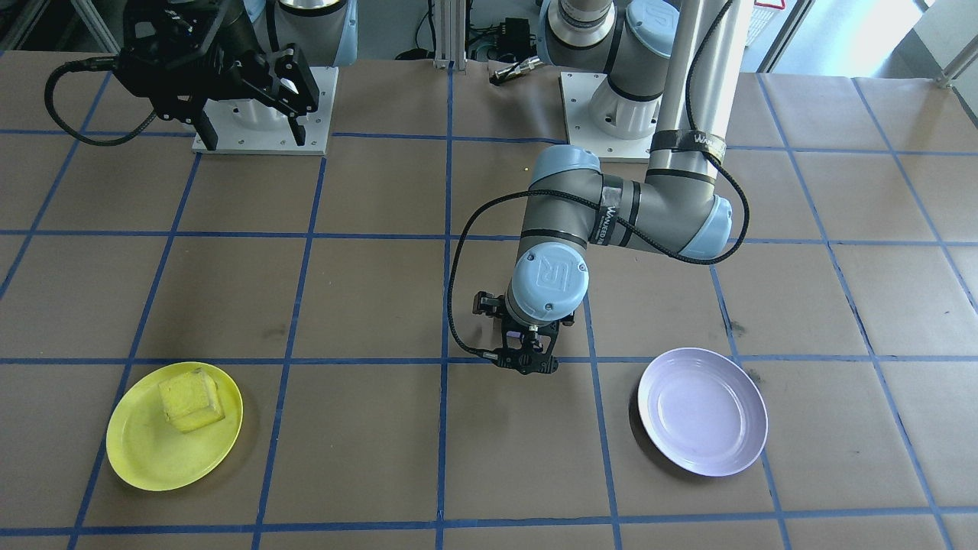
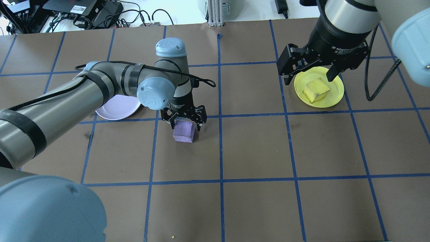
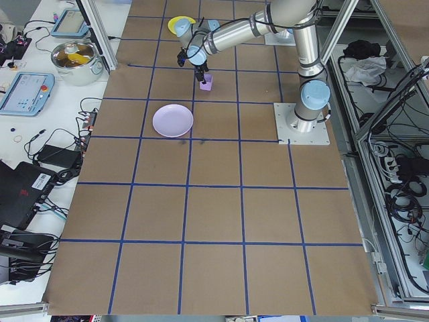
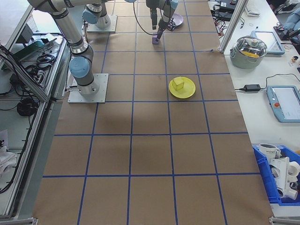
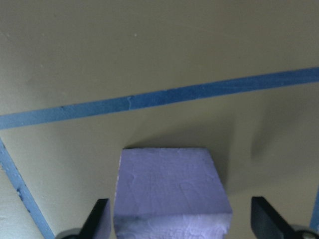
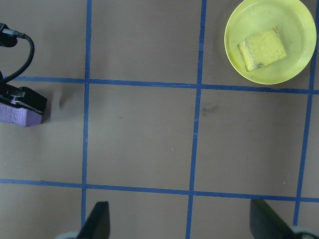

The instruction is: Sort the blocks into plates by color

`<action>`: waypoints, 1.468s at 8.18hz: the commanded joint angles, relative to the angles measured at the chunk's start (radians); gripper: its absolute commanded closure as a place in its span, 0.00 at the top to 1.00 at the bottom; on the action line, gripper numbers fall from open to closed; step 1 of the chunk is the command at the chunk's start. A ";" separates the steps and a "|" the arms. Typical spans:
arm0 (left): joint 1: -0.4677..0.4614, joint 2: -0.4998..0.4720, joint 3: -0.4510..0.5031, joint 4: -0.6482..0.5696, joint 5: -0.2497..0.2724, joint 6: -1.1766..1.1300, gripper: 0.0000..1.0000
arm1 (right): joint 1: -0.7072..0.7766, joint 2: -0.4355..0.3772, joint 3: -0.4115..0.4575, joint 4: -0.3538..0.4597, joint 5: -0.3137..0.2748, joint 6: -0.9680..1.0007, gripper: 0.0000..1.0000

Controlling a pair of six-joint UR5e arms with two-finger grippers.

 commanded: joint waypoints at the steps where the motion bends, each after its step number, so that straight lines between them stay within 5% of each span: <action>1: -0.001 -0.001 -0.004 0.006 0.072 0.023 1.00 | -0.001 -0.002 0.003 0.004 -0.004 0.000 1.00; 2: -0.001 -0.002 0.000 0.008 0.074 0.014 0.63 | 0.000 -0.002 0.003 0.004 -0.002 0.000 1.00; 3: -0.001 -0.005 0.005 0.009 0.070 0.008 0.42 | 0.000 -0.002 0.003 0.002 -0.002 0.000 1.00; 4: -0.001 0.002 0.009 0.008 0.061 0.005 0.06 | 0.000 0.000 0.003 -0.002 -0.002 0.000 1.00; 8: 0.034 0.093 0.031 -0.009 0.067 0.034 0.00 | 0.000 -0.005 0.005 0.001 -0.001 0.001 1.00; 12: 0.298 0.118 0.229 -0.074 0.074 0.325 0.00 | 0.005 -0.008 0.012 0.007 0.011 0.001 1.00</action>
